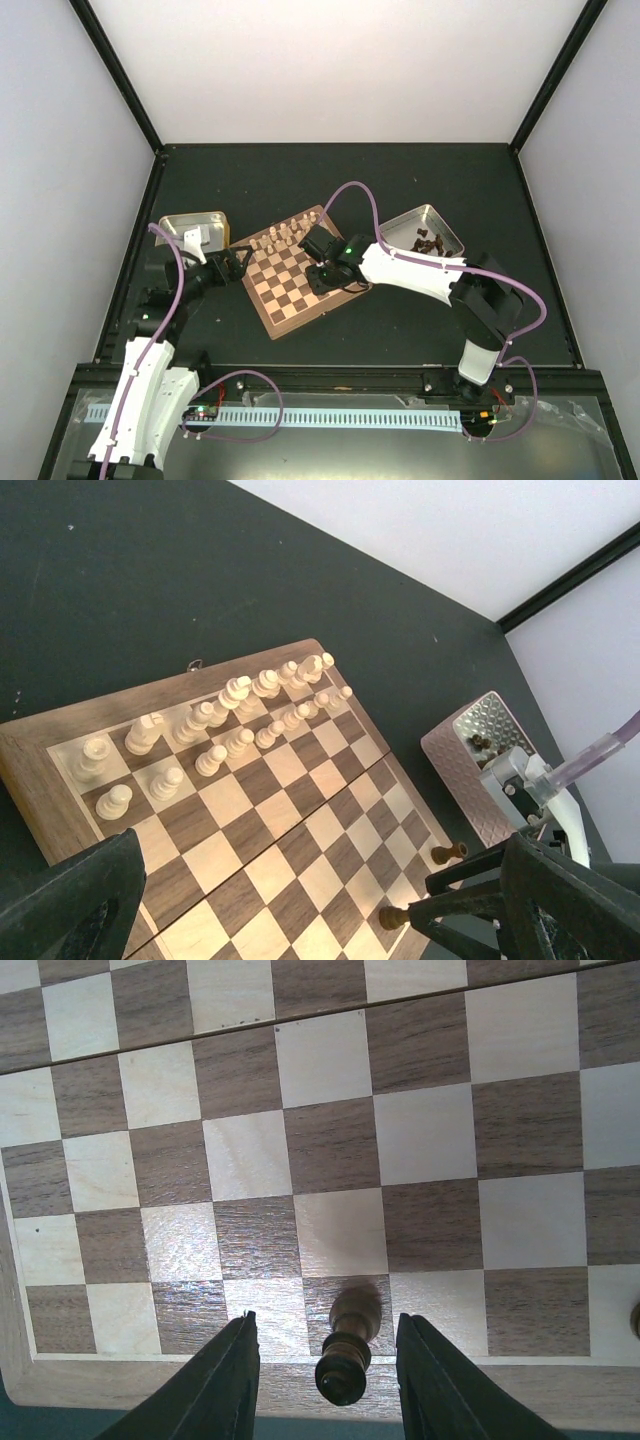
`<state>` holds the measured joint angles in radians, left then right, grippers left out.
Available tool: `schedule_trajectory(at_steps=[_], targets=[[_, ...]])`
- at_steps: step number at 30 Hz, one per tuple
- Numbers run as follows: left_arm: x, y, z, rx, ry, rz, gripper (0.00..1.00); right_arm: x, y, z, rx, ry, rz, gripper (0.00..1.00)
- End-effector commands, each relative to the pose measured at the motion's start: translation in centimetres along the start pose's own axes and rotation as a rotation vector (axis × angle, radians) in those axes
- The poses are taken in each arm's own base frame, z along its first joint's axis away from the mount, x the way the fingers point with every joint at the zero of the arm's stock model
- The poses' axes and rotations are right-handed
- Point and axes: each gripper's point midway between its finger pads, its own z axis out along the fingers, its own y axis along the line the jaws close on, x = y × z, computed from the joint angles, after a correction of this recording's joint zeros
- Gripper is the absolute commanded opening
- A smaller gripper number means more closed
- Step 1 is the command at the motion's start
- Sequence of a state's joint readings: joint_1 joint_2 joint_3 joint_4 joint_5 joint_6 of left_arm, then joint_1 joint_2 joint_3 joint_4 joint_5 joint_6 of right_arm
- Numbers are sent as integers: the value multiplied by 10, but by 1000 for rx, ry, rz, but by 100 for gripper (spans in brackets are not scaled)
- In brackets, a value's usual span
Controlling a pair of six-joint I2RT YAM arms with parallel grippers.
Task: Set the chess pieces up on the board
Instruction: Place the chess piece on the chessboard.
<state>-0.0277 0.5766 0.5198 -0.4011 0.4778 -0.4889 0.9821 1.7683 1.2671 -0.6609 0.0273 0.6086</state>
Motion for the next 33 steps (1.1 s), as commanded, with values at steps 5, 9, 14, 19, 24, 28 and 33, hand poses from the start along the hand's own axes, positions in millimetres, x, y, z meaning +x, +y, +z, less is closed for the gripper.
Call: schedule_trajectory(at_steps=[5,9,14,19,24,28,33], targets=[[-14,-9,-3,12,-29,16,99,4,-2,1,13,3,-24,39],[-12,-8,-1,12,-20,4,99,12,-4,8,15,36,-39,38],[-11,-8,-1,13,-15,3,99,13,-4,11,15,45,-43,33],[-10,-8,-1,15,-11,3,99,13,-4,11,21,47,-42,33],[-14,-11,-2,21,-24,12,99,0,5,-7,-28,-13,-48,41],[-20,-13,-3,24,-38,26,99,-19,5,-32,-64,-100,-9,43],[-29,-19,-4,36,-63,77,99,-46,-51,-66,13,-237,128,43]])
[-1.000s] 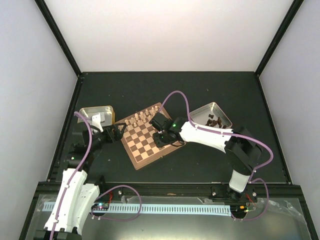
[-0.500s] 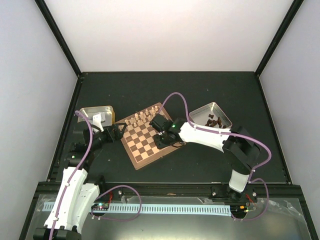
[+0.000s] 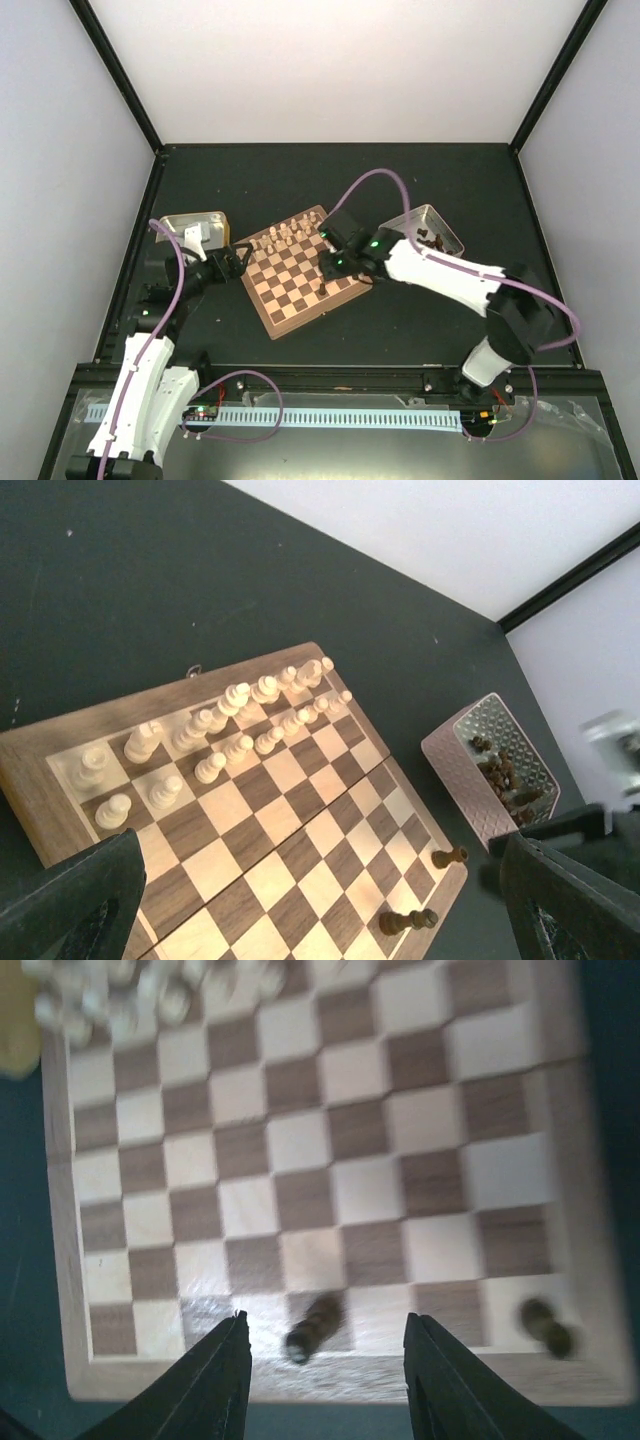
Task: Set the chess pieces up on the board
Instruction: Place the chess piece on the chessboard, then pick up the chess piece from the storage box.
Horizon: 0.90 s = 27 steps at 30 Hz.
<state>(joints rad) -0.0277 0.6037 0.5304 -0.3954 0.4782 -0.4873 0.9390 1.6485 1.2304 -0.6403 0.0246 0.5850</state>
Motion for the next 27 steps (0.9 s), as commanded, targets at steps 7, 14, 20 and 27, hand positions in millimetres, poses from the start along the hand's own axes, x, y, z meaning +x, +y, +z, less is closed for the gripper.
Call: schedule_trajectory(at_steps=[7,14,20,27], targets=[[-42,-31,-5,88,-114,141,99,-29,-191,-63,316,-225,380,41],[-42,-30,0,95,-110,141,99,-5,-262,-47,444,-98,471,36],[-35,-25,2,80,-83,137,99,18,-278,-35,520,-4,481,35],[-32,-23,3,75,-72,136,99,29,-281,-27,538,40,479,30]])
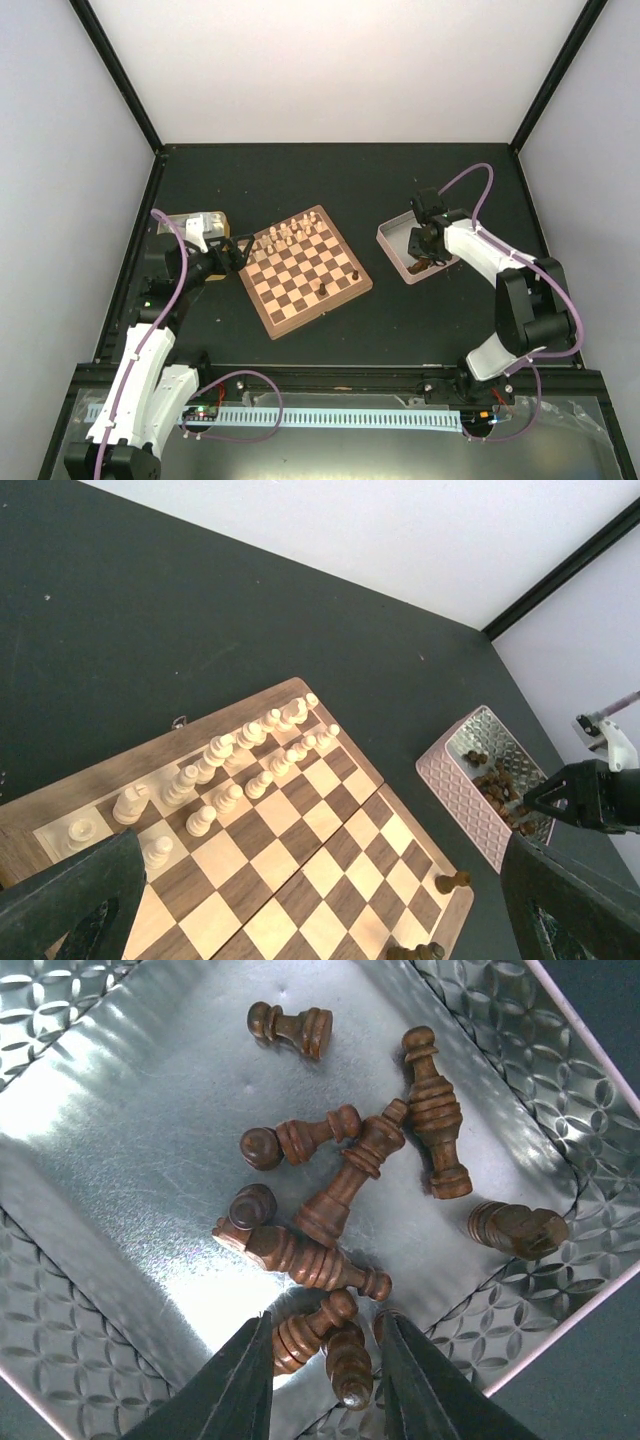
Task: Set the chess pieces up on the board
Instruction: Pick up the chess piece from the storage box.
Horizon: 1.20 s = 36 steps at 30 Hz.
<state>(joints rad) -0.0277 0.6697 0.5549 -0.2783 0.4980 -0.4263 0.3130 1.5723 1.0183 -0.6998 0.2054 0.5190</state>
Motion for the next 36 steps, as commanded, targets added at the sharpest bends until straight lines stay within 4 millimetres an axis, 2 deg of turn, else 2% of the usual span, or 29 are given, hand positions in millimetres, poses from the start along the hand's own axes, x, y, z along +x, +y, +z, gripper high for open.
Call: schedule_trajectory(at_steps=[1,11,17,22,27,30,36], targets=[[-11,-10,-4,27,-22,39,99,7,-9,9,47,27,-16,28],[-8,-10,-3,26,-15,33,99,18,-9,22,51,60,-22,22],[-8,-10,-4,26,-16,32,99,17,-8,23,48,56,-21,7],[-9,-11,-4,31,-17,32,99,0,-3,2,3,-18,-7,1],[-10,-13,-5,38,-19,29,99,-18,17,-34,-137,-83,12,1],[-10,-13,-5,40,-18,29,99,-22,29,-50,-220,-95,20,1],[-8,-14,-6,43,-13,27,99,-19,37,-54,-272,-81,24,1]])
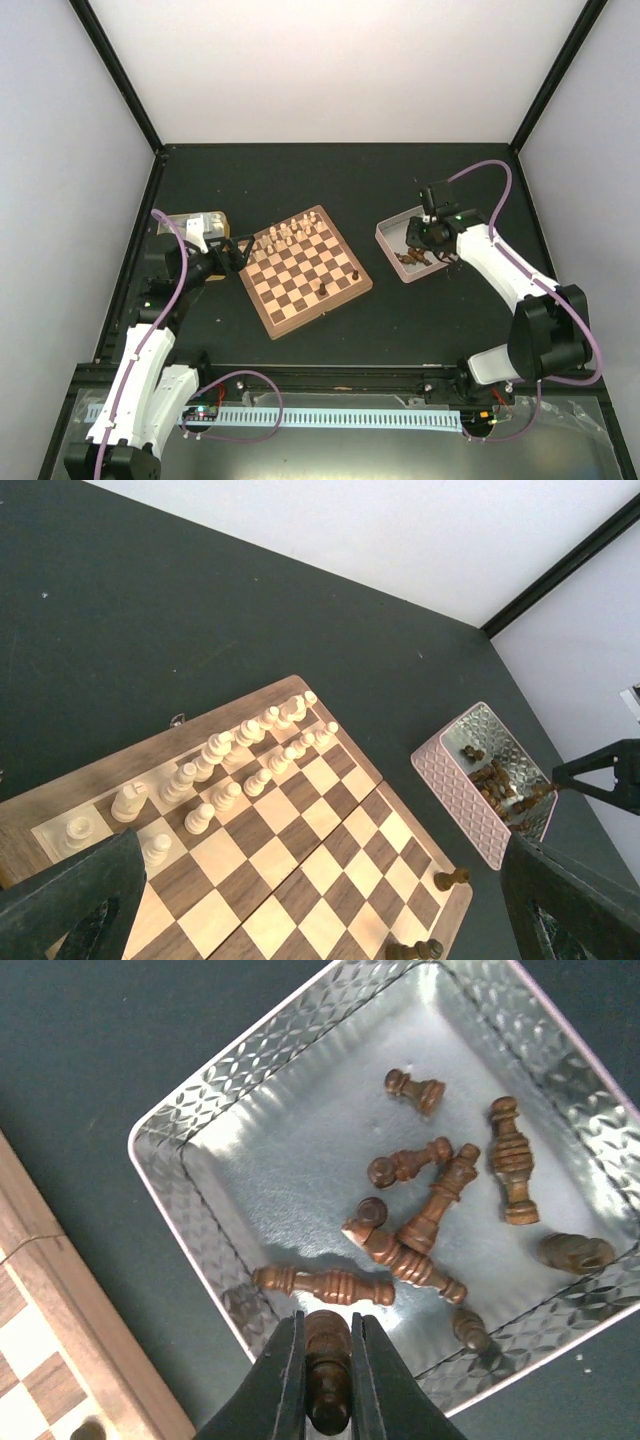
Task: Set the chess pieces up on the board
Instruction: Pick up the chess piece from the storage box, then place the chess piece on the chessboard.
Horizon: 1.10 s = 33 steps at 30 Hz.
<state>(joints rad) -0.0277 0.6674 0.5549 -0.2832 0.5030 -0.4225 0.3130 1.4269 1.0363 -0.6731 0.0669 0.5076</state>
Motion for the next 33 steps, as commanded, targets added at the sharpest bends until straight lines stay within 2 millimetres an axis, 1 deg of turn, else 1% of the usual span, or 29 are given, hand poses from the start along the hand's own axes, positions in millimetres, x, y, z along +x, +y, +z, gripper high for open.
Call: schedule_trajectory(at_steps=[1,3,5,10,11,14,17,21,25,29,33], targets=[[-9,-13,-6,40,-17,25,99,3,15,-3,-77,26,11,1],[-10,-14,-6,41,-19,26,99,6,25,-6,-118,37,-2,1],[-10,-14,-7,41,-21,27,99,10,42,-10,-184,55,-19,1],[-9,-14,-6,46,-20,17,99,30,95,-20,-356,124,-87,1],[-9,-15,-6,48,-19,15,99,38,109,-22,-381,137,-121,1],[-9,-15,-6,48,-19,15,99,52,141,-28,-428,154,-192,1],[-8,-14,-6,49,-14,11,99,64,164,-26,-426,160,-247,2],[-7,-14,-6,48,-12,12,99,80,180,-17,-361,160,-330,2],[-6,-14,-6,46,-11,13,99,93,180,-7,-267,152,-400,2],[-5,-13,-5,45,-9,12,99,112,186,-1,-250,173,-470,2],[-5,-12,-4,45,-7,9,99,126,189,5,-231,196,-516,2]])
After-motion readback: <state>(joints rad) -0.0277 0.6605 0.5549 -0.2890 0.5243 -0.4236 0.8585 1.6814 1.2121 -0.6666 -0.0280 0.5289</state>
